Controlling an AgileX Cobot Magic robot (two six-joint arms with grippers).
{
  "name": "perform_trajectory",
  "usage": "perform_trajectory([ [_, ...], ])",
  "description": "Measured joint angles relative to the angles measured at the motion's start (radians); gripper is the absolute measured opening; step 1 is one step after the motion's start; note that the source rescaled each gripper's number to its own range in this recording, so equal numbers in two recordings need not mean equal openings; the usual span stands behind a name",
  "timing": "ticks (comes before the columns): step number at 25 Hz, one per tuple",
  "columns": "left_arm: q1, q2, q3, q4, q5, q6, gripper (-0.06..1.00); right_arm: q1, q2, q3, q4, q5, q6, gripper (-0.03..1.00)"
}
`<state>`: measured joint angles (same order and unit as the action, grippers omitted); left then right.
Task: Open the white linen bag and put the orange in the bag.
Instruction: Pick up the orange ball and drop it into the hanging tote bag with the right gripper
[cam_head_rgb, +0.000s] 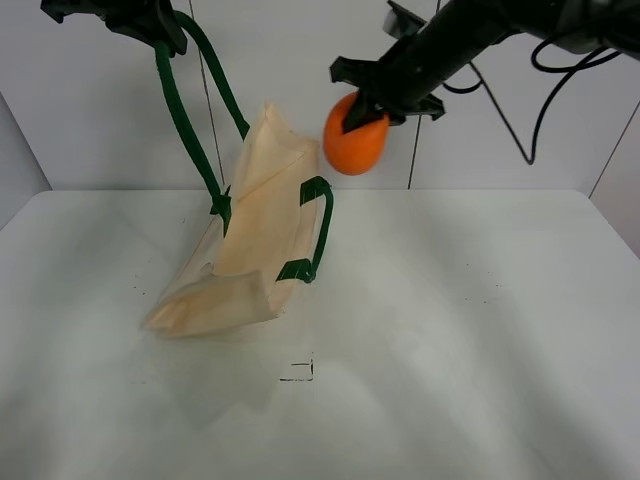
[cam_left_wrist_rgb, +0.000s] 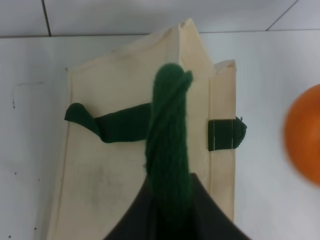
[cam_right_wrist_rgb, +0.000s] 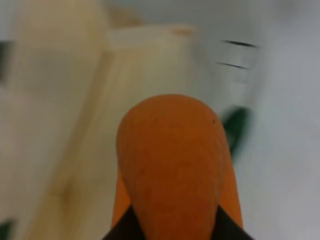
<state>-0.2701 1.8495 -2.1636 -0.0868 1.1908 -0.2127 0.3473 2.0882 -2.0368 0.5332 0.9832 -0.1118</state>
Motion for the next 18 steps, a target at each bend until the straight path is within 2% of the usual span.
perform_trajectory([
  [6, 0.0, 0.0, 0.0, 0.0, 0.0, 0.0, 0.0, 0.152, 0.112, -0.001, 0.045, -0.131, -0.002, 0.0],
  [10, 0.0, 0.0, 0.0, 0.0, 0.0, 0.0, 0.0, 0.19, 0.213, -0.001, 0.055, -0.199, 0.0, 0.0],
  [11, 0.0, 0.0, 0.0, 0.0, 0.0, 0.0, 0.0, 0.192, 0.234, -0.001, 0.07, -0.212, 0.0, 0.03],
  [12, 0.0, 0.0, 0.0, 0.0, 0.0, 0.0, 0.0, 0.192, 0.248, -0.001, 0.086, -0.222, 0.0, 0.13],
  [15, 0.0, 0.0, 0.0, 0.0, 0.0, 0.0, 0.0, 0.192, 0.271, -0.001, 0.102, -0.231, -0.018, 0.69],
  [16, 0.0, 0.0, 0.0, 0.0, 0.0, 0.0, 0.0, 0.192, 0.271, -0.001, 0.097, -0.23, -0.021, 0.82],
  [18, 0.0, 0.0, 0.0, 0.0, 0.0, 0.0, 0.0, 0.19, 0.271, -0.013, 0.074, -0.191, -0.016, 0.93],
])
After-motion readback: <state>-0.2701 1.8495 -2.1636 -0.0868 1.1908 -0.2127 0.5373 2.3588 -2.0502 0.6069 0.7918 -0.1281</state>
